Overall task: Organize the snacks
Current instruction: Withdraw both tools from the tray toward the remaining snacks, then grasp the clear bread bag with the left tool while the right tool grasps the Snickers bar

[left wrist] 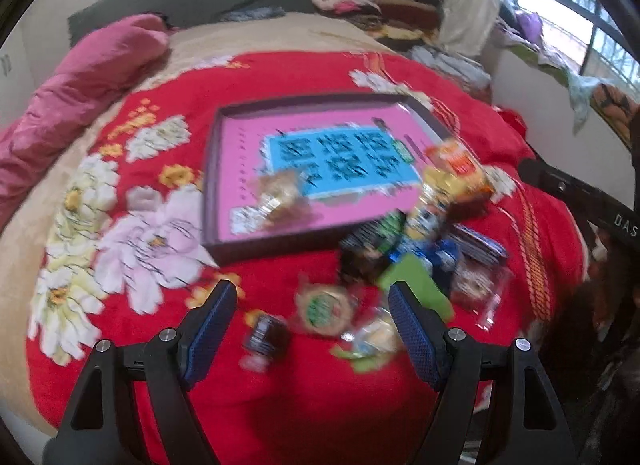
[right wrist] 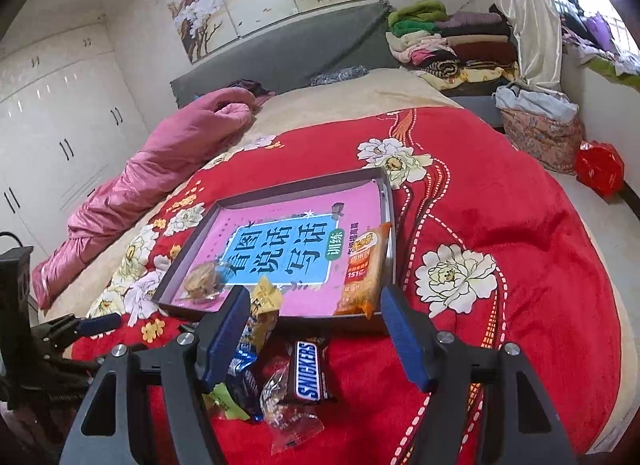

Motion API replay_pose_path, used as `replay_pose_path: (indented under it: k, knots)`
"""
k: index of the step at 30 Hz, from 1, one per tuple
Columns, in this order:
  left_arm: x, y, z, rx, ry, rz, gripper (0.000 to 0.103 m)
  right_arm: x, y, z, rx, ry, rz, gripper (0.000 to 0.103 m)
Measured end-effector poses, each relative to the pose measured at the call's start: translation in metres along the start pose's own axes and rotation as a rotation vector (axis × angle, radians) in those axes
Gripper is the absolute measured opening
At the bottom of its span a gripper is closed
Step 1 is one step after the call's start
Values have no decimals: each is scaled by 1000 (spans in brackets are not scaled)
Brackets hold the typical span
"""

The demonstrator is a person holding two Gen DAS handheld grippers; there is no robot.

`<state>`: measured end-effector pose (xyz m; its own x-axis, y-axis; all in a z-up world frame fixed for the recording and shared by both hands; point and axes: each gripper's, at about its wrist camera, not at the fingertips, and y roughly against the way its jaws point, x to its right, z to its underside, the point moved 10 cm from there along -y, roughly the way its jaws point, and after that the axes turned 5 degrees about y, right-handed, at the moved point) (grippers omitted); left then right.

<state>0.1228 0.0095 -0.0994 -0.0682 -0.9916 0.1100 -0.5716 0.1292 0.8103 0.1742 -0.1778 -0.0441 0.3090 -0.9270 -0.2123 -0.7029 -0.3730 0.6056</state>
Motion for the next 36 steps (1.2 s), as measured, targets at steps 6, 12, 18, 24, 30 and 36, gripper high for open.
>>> replay_pose_path:
  k: [6,12,18,24,30,36]
  knots:
    - [17,-1,16,-20,-45,10,80,-11,4,14,-34,16,-32,68]
    - [32,-7,28,-56,-67,55,79,-16,1,21,-63,31,-37,68]
    - [44,-23,41,-106,-96,85,79,-12,-6,31,-115,24,-38,68]
    - [48,-38,48,-141,-99,91,79,-8,-18,41,-154,40,-19,68]
    - [47,-48,48,-160,-85,101,79,-11,-34,51,-208,67,-29,68]
    - [49,-53,45,-157,-88,114,79,-10,-50,60,-252,57,-55,58]
